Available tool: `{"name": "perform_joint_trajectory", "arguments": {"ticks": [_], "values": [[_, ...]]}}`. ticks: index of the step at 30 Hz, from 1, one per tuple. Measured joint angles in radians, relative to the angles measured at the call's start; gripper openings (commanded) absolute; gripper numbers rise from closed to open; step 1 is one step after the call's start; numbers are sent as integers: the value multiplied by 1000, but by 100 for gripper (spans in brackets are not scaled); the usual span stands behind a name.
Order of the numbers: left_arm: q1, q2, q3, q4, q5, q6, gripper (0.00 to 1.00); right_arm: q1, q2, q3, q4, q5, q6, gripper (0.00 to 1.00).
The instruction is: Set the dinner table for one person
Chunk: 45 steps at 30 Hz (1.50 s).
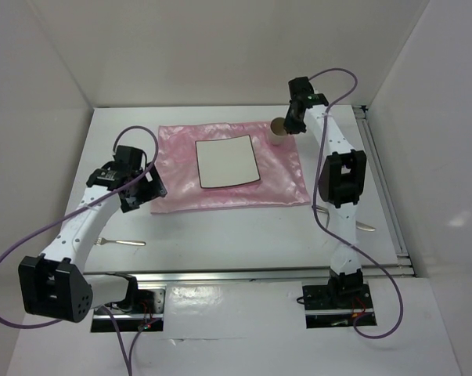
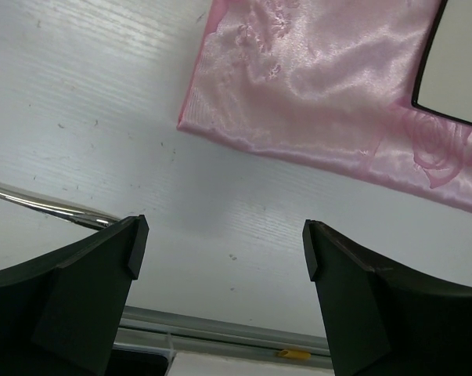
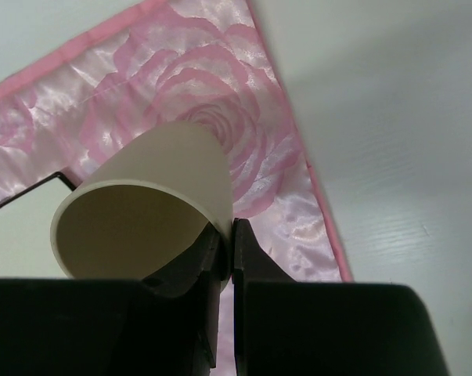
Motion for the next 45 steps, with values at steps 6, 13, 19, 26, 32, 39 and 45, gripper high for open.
{"name": "perform_joint_trajectory", "arguments": {"ticks": [6,13,19,26,32,39,45], "values": [[11,0,-32,-3,-17,-31,100,-2,46,3,39,-13,-5,13],[13,0,-33,-3,-18,-33,100,-6,52,4,78,-48,-18,93],[13,4,-43,-3,-21,-46,100,-6,46,4,103,-61,-30,99],[13,17,-45,-3,-25,-53,100,-12,-129,-89,150,-84,-62,99],[14,17,-45,-8,-48,-61,100,-43,-431,-272,227,-112,-92,99],[21,15,-52,0,-39,-81,100,-82,-780,-770,305,-108,-63,87],[21,18,-53,4,-27,-76,100,-286,-827,-1154,291,-142,3,72]]}}
